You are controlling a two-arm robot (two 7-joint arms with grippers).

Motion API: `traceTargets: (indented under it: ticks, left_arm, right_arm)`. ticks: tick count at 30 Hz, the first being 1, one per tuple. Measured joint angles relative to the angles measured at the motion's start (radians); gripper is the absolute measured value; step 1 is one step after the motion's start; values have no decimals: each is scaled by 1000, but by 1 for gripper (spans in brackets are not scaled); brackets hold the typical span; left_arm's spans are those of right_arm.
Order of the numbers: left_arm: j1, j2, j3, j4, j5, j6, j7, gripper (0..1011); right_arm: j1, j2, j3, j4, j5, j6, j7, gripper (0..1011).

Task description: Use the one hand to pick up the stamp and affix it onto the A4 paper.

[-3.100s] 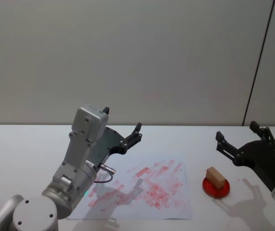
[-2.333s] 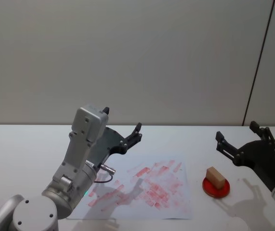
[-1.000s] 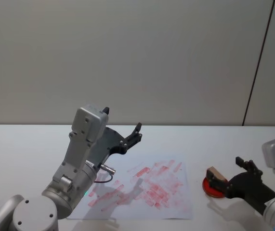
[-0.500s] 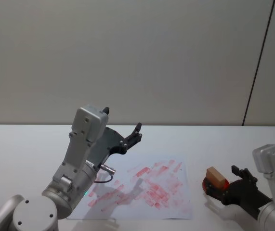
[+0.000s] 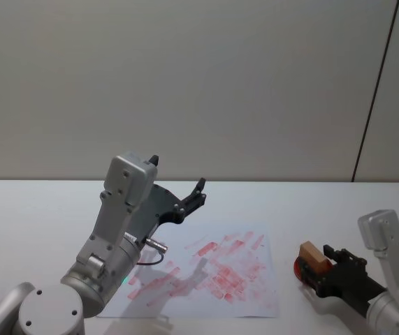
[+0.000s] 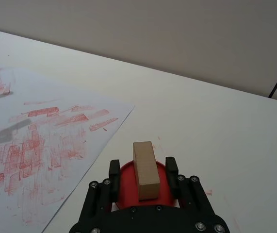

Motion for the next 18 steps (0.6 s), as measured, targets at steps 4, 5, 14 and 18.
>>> traceTargets:
  ticks: [4,5,14,18]
  left_arm:
    - [0,0,0,0,0,0,0,1002]
    - [0,0,0,0,0,0,0,1002]
    - [0,0,0,0,0,0,0,1002]
    - [0,0,0,0,0,0,0,1002]
  right_arm:
    - [12,-8,-1,19,0,-4,0,485]
    - [13,-9,-1,21,0,-4,1,424]
    - [32,-20,-2,46,1,-22,0,216]
    - [35,-22,-1,48,1,-35,0,216]
